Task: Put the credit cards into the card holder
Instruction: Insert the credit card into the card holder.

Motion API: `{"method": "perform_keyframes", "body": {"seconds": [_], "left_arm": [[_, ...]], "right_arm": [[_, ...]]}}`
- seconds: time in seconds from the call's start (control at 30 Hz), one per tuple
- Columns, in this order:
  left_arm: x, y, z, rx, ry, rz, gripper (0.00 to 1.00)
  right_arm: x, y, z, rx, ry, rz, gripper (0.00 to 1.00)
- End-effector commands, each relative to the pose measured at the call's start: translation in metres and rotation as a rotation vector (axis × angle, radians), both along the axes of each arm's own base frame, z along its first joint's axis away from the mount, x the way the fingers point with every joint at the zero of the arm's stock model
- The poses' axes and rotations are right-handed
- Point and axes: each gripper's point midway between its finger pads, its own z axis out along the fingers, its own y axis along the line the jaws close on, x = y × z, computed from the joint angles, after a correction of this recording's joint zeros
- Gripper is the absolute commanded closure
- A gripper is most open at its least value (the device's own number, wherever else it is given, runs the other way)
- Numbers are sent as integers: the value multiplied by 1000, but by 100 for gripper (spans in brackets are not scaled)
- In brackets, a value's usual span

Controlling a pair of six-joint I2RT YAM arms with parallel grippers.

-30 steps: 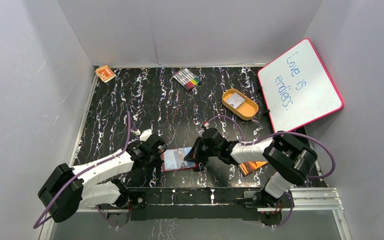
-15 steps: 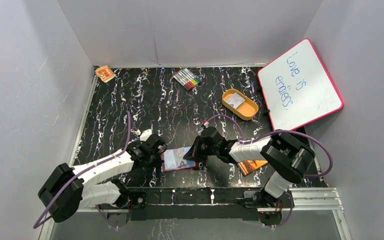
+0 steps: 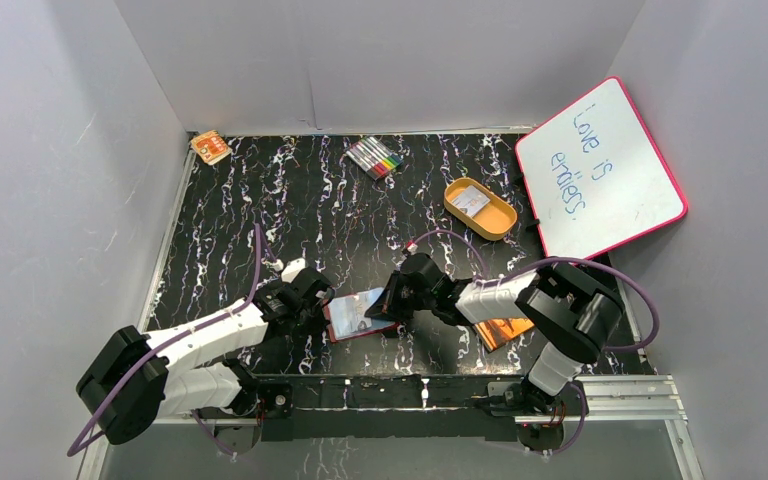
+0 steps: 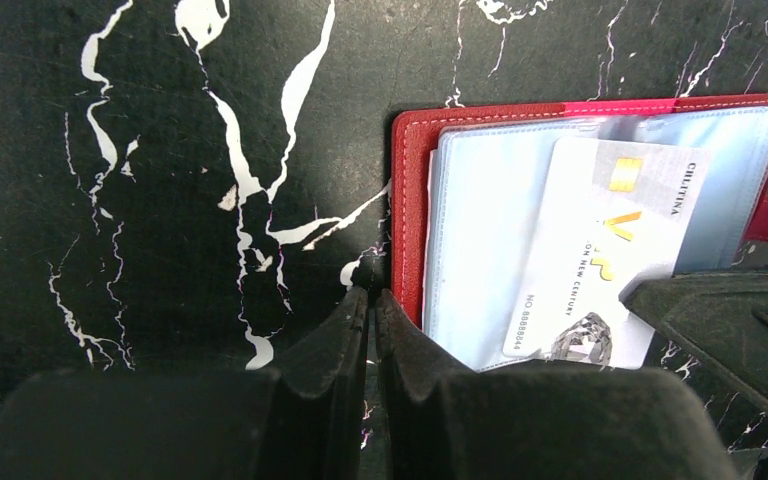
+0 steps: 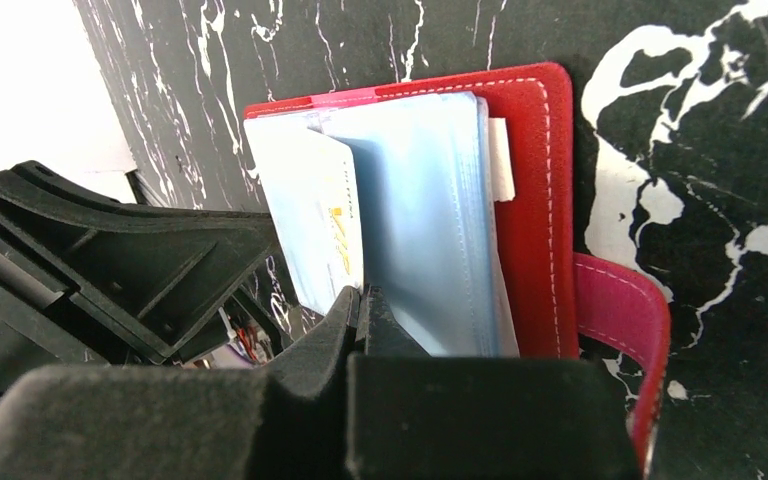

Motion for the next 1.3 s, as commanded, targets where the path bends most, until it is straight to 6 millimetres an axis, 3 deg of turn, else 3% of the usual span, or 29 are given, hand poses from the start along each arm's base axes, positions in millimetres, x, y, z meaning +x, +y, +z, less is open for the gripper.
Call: {"method": "perform_keyframes", "body": {"seconds": [0.0, 1.03, 1.27], "left_arm": [[-29, 16, -25, 57, 125, -11, 93], [-14, 3, -23, 67, 110, -48, 94], [-15, 4, -23, 67, 109, -49, 94]], "right_arm": [[-3, 1, -11, -35, 18, 11, 100], [-13, 8, -4, -21, 3, 122, 100], [-12, 8, 2, -3, -7, 107, 77]]}}
